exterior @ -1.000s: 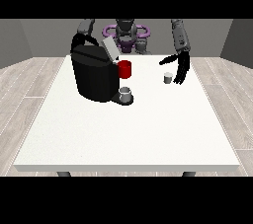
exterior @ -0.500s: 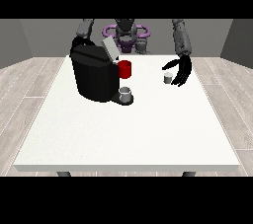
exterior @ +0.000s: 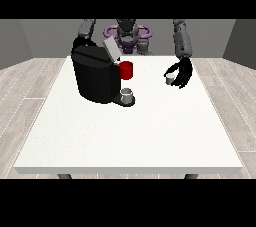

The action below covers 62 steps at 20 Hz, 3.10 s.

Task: Insert the coffee pod into the coffee machine and close the lid

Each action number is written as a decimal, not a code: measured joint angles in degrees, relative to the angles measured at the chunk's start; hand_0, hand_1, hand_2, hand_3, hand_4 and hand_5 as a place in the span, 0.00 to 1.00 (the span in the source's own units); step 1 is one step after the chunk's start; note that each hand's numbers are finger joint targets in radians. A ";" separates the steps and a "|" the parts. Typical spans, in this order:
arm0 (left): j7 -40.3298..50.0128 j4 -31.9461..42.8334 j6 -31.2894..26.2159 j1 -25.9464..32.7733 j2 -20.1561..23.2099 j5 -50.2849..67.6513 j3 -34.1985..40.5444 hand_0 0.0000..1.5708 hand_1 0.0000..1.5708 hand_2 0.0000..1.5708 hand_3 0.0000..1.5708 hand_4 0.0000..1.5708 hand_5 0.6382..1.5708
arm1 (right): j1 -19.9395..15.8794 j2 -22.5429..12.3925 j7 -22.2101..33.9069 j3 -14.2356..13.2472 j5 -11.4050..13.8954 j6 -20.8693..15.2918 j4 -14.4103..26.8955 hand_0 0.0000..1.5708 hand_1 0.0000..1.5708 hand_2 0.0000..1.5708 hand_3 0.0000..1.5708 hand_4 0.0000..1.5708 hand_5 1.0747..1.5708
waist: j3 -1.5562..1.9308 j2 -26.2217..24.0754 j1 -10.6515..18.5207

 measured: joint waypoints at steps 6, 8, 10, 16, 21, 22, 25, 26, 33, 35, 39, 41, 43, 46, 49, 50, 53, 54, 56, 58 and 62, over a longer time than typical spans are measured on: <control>-0.70 3.13 3.86 -2.36 0.67 -2.78 0.23 0.57 0.57 0.64 0.49 0.20 1.00 | -0.71 0.20 0.43 0.08 -0.52 0.35 -1.06 0.00 0.00 0.00 0.00 0.32 1.00 | 0.08 1.02 -1.48; -1.52 3.80 3.91 -2.79 1.71 -3.65 0.02 0.65 0.65 0.71 0.57 0.18 1.00 | -0.17 0.35 -0.35 0.36 -0.73 0.64 -1.39 0.00 0.00 0.00 0.00 0.32 1.00 | 0.12 1.47 -1.76; -1.26 4.54 3.80 -3.28 1.67 -4.80 -0.61 0.75 0.75 0.82 0.75 0.26 1.00 | -0.74 0.65 0.02 0.05 -0.78 0.13 -0.84 0.00 0.00 0.00 0.00 0.32 1.00 | 0.07 1.30 -1.35; -3.43 4.29 2.50 -5.06 1.33 -5.84 -1.19 0.94 0.94 0.94 0.90 0.40 1.00 | 0.25 0.51 -2.19 -1.21 -1.86 0.86 2.15 0.00 0.00 0.00 0.00 0.26 1.00 | 0.00 0.18 -0.64; -3.70 2.40 -2.51 -8.68 1.59 -5.38 -1.47 0.84 0.84 0.88 0.86 0.37 1.00 | -0.14 0.74 -2.34 -2.00 -2.35 0.72 4.95 0.00 0.00 0.00 0.00 0.27 1.00 | -0.02 -2.14 -0.12; -3.74 2.19 -3.14 -9.00 1.70 -5.35 -1.41 0.82 0.82 0.87 0.85 0.35 1.00 | 0.35 0.75 -2.61 -1.94 -2.40 0.93 5.22 0.00 0.00 0.00 0.00 0.28 1.00 | -0.02 -2.60 -0.24; -3.49 1.11 -6.19 -11.50 2.74 -5.00 -1.13 0.80 0.80 0.85 0.82 0.35 1.00 | -0.06 0.75 -2.69 -2.27 -2.82 1.02 6.77 0.00 0.00 0.00 0.00 0.32 1.00 | -0.02 -3.18 -0.14; -2.64 0.45 -7.27 -12.56 2.45 -5.08 -1.45 0.79 0.79 0.84 0.82 0.36 1.00 | -0.34 0.58 -3.11 -2.60 -2.93 1.20 7.87 0.00 0.00 0.00 0.00 0.31 1.00 | -0.02 -3.62 0.10; 0.37 -2.55 -11.47 -17.16 1.76 -5.35 -1.74 0.80 0.80 0.85 0.82 0.34 1.00 | -1.94 0.01 -2.99 -3.03 -3.11 1.74 10.40 0.00 0.00 0.00 0.00 0.29 1.00 | -0.01 -5.48 -0.05; 1.64 -2.40 -11.87 -18.39 1.59 -5.24 -1.16 0.80 0.80 0.85 0.82 0.34 1.00 | -2.14 0.39 -2.52 -2.08 -2.55 1.56 9.78 0.00 0.00 0.00 0.00 0.31 1.00 | -0.03 -5.34 -1.00; 4.79 -2.65 -11.20 -21.58 1.35 -5.78 -0.44 0.68 0.68 0.78 0.78 0.33 1.00 | -2.98 0.28 -2.51 -1.62 -3.34 3.18 9.23 0.00 0.00 0.00 0.00 0.30 1.00 | -0.02 -4.58 -3.08; 5.78 -3.03 -11.31 -23.25 1.31 -6.00 -0.26 0.79 0.79 0.82 0.79 0.33 1.00 | -3.77 0.62 -2.29 -1.49 -3.38 2.61 9.03 0.00 0.00 0.00 0.00 0.32 1.00 | -0.02 -4.34 -3.40; 7.20 -2.79 -11.97 -25.40 1.81 -5.72 0.58 0.77 0.77 0.80 0.76 0.32 1.00 | -3.96 0.36 -2.85 -0.55 -3.81 2.25 8.69 0.00 0.00 0.00 0.00 0.32 1.00 | -0.01 -3.54 -4.20; 9.14 -2.37 -12.24 -28.23 2.55 -5.43 1.84 0.80 0.80 0.82 0.78 0.30 1.00 | -4.20 0.63 -3.27 0.50 -3.58 2.28 7.88 0.00 0.00 0.00 0.00 0.33 1.00 | -0.02 -2.60 -5.62; 10.20 -2.04 -12.48 -30.50 2.78 -5.43 2.39 0.80 0.80 0.84 0.80 0.33 1.00 | -4.32 0.79 -3.48 1.55 -3.52 2.09 6.95 0.00 0.00 0.00 0.00 0.31 1.00 | -0.02 -1.60 -7.03; 10.21 -1.96 -12.31 -30.92 2.93 -5.55 2.51 0.82 0.82 0.85 0.81 0.33 1.00 | -4.28 0.65 -3.38 1.66 -3.48 2.27 6.46 0.00 0.00 0.00 0.00 0.32 1.00 | -0.02 -1.34 -7.58; 9.51 -1.46 -11.80 -31.74 3.57 -5.97 2.81 0.80 0.80 0.84 0.79 0.32 1.00 | -4.82 0.82 -2.18 2.25 -2.76 1.49 4.68 0.00 0.00 0.00 0.00 0.32 1.00 | -0.03 -0.23 -8.54; 10.07 -1.57 -11.37 -32.28 3.36 -6.28 2.71 0.82 0.82 0.83 0.78 0.32 1.00 | -5.19 0.42 -2.54 1.66 -2.91 1.58 4.94 0.00 0.00 0.00 0.00 0.33 1.00 | -0.03 0.30 -8.62; 10.36 -1.34 -11.44 -33.37 3.63 -6.49 2.88 0.81 0.81 0.83 0.79 0.31 1.00 | -6.18 0.08 -2.16 1.35 -2.90 1.61 4.59 0.00 0.00 0.00 0.00 0.35 1.00 | -0.02 1.09 -8.88; 10.75 -1.23 -11.79 -34.55 3.64 -6.61 2.94 0.83 0.83 0.85 0.79 0.31 1.00 | -7.04 -0.02 -2.04 1.03 -2.53 1.03 4.54 0.00 0.00 0.00 0.00 0.35 1.00 | -0.02 1.69 -8.96; 11.58 -0.88 -12.25 -34.84 2.88 -6.85 2.82 0.82 0.82 0.84 0.78 0.32 1.00 | -6.13 -0.61 -2.99 0.26 -2.64 1.27 4.87 0.00 0.00 0.00 0.00 0.31 1.00 | -0.02 1.53 -9.06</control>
